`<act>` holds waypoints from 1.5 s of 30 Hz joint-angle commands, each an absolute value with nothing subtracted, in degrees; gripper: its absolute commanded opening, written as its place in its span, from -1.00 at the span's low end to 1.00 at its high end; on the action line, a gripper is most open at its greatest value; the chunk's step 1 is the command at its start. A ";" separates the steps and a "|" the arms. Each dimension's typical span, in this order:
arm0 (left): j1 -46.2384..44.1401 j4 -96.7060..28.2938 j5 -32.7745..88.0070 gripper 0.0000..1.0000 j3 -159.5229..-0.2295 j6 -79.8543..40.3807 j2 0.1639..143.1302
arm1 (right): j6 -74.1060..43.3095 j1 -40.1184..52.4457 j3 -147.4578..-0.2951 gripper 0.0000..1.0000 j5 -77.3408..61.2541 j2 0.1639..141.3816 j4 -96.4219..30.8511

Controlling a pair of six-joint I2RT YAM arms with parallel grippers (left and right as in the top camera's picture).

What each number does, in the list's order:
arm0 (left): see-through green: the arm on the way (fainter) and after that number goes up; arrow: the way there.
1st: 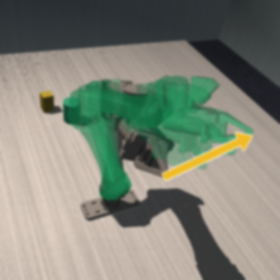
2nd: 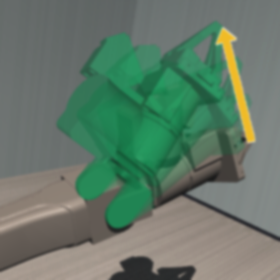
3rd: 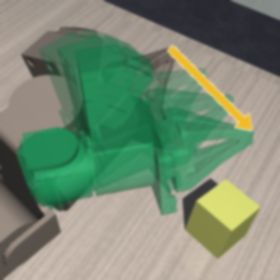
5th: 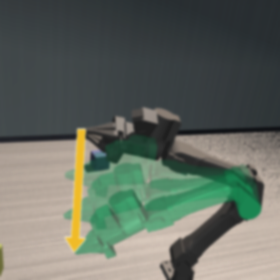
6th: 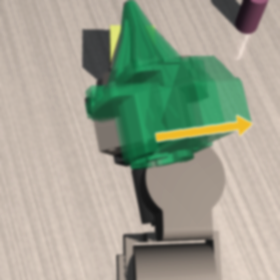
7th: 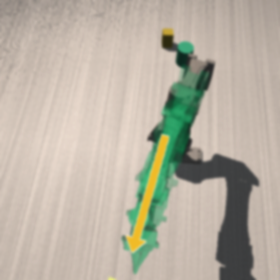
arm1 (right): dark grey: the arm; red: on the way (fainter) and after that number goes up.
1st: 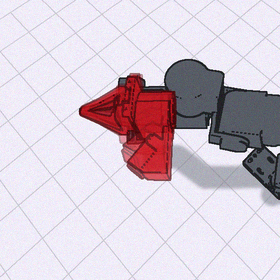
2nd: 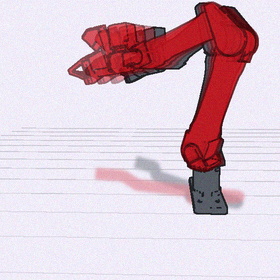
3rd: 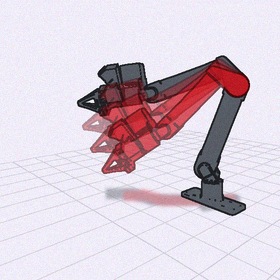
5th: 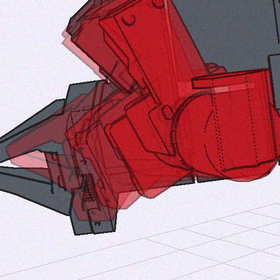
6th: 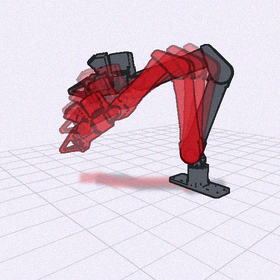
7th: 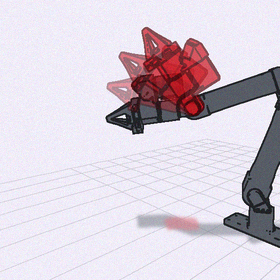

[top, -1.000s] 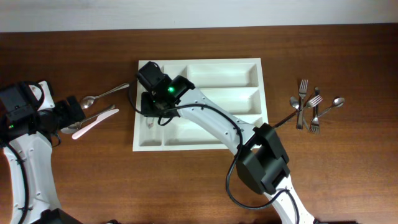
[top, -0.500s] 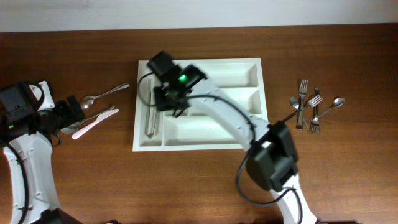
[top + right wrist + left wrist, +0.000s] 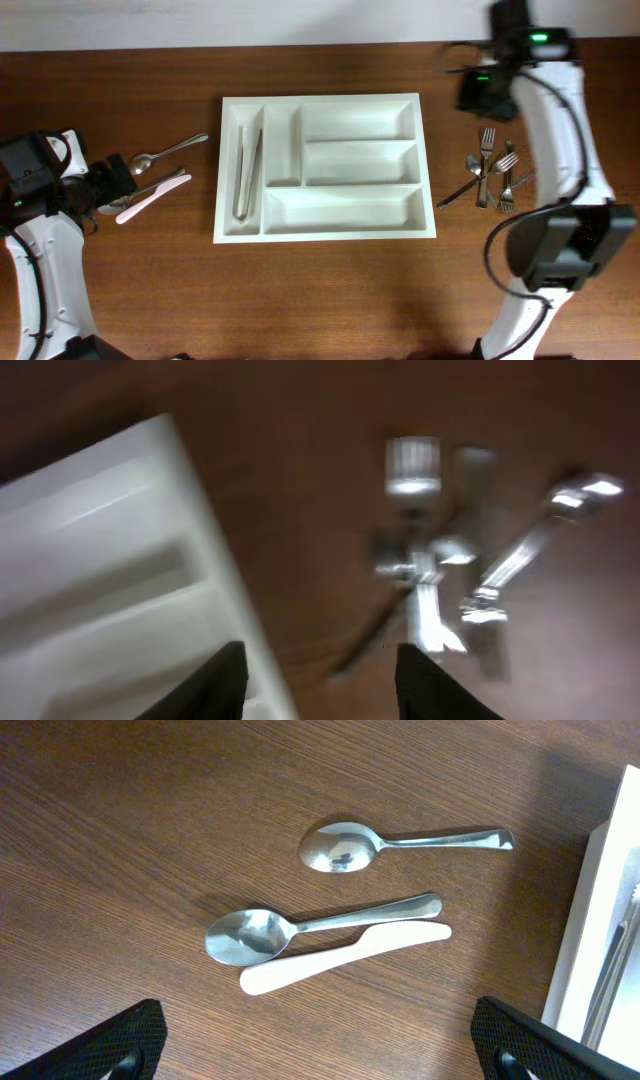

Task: Pack container
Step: 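Return the right gripper to the forks and grasp one fork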

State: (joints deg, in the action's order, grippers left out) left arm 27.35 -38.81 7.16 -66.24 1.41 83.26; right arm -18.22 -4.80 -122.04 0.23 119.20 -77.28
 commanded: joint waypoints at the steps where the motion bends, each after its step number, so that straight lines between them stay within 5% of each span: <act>1: 27.55 -38.83 8.16 0.99 -67.18 0.84 83.57 | -18.46 -9.50 -122.04 -0.05 -4.62 121.34 -78.54; 17: 27.55 -38.83 8.16 0.99 -67.18 0.84 83.57 | -12.23 -13.54 -118.83 -0.04 -3.86 128.51 -80.62; 20: 27.55 -38.85 8.16 0.98 -67.18 0.84 83.57 | -12.45 -13.52 -115.13 -0.19 -4.32 128.79 -80.68; 25: 27.55 -38.85 8.16 0.98 -67.18 0.84 83.57 | -20.40 -13.52 -109.10 -0.40 -8.34 128.79 -80.71; 45: 27.55 -38.85 8.16 0.98 -67.18 0.84 83.57 | -38.92 -11.42 -99.50 -0.36 -8.38 128.79 -67.77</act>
